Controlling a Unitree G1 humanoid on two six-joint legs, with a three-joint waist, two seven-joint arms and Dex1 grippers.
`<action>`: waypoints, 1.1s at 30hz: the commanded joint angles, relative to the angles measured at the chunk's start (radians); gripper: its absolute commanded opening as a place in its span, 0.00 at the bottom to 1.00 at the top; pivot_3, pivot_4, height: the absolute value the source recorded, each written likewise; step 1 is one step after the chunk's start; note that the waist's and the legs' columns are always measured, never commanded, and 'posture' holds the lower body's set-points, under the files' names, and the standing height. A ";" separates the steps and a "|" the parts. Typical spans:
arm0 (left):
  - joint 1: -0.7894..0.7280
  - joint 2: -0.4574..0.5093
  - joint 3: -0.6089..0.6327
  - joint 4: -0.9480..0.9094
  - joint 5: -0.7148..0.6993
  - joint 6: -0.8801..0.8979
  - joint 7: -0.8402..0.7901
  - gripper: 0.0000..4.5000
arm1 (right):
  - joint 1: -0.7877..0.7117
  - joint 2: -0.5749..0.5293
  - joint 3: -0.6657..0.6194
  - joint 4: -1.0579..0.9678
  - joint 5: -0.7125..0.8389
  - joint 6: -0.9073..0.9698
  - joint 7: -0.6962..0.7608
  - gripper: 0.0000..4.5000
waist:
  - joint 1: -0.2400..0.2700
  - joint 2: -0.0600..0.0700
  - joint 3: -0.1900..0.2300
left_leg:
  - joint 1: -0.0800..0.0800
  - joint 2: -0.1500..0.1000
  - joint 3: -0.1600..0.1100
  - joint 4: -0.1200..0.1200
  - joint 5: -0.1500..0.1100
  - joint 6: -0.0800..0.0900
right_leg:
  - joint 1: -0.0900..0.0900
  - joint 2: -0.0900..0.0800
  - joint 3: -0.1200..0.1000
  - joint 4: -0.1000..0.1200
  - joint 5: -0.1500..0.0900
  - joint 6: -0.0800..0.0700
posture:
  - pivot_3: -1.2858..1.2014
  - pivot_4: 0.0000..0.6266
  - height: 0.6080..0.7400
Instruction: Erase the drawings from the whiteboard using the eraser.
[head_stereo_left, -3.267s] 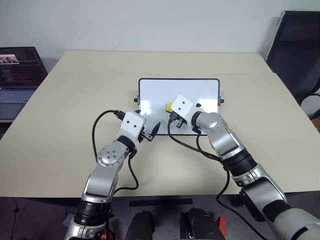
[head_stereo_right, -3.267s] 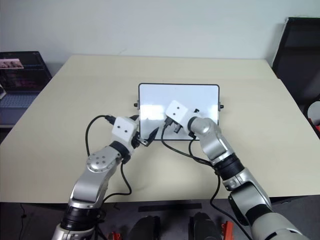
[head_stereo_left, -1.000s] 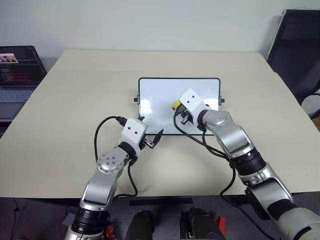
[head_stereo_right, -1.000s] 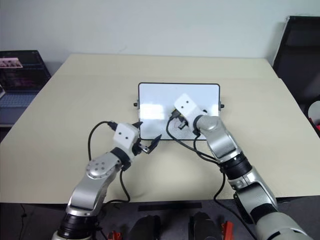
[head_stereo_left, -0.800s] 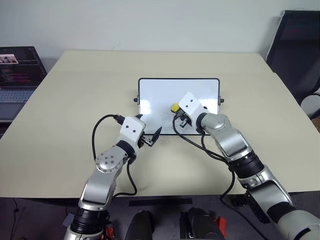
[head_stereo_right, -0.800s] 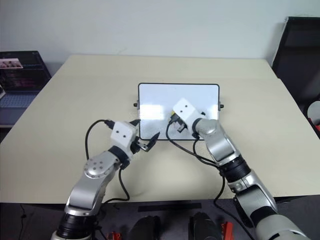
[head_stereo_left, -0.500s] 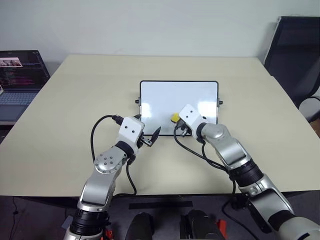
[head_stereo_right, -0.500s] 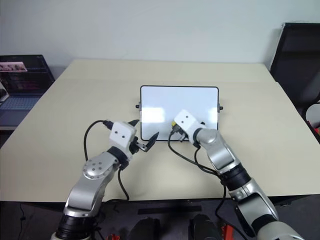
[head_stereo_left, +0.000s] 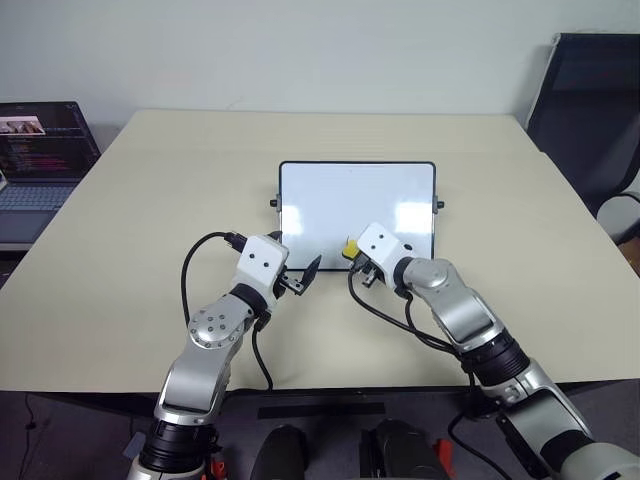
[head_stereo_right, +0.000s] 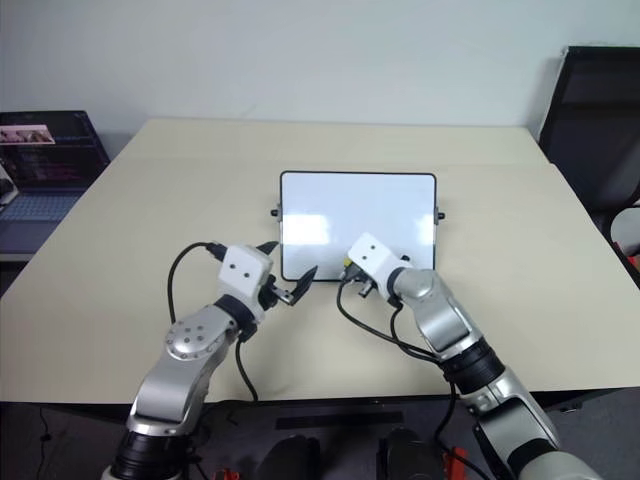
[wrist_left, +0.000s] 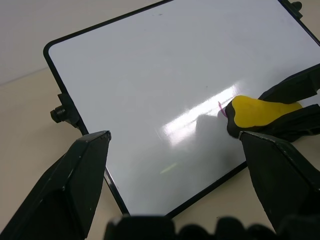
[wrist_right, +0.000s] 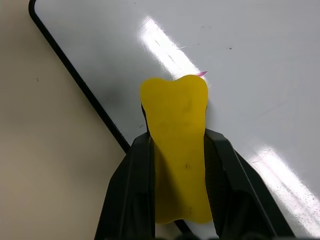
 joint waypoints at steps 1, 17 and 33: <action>-0.020 0.004 0.006 -0.031 -0.004 -0.012 -0.004 1.00 | -0.080 -0.003 -0.079 -0.042 -0.009 0.026 -0.029 0.22 | 0.000 0.000 0.001 | -0.001 0.000 0.000 0.000 0.000 0.000 | -0.001 0.000 0.000 0.000 0.000 0.000 | 0.52 0.24 1.00; -0.021 0.001 -0.001 -0.032 -0.006 -0.011 -0.005 1.00 | -0.178 0.057 0.006 0.142 -0.070 -0.098 -0.029 0.22 | 0.005 0.000 0.001 | -0.029 -0.001 -0.002 -0.001 -0.003 -0.003 | -0.028 -0.001 -0.001 0.000 0.002 -0.003 | 0.52 0.24 1.00; 0.043 -0.009 0.000 -0.106 -0.005 0.030 0.017 1.00 | -0.064 0.000 0.156 0.097 -0.205 -0.171 0.086 0.22 | 0.003 -0.001 0.000 | -0.024 -0.001 -0.001 0.000 -0.002 -0.003 | -0.024 0.001 -0.001 0.002 0.002 -0.003 | 0.52 0.24 1.00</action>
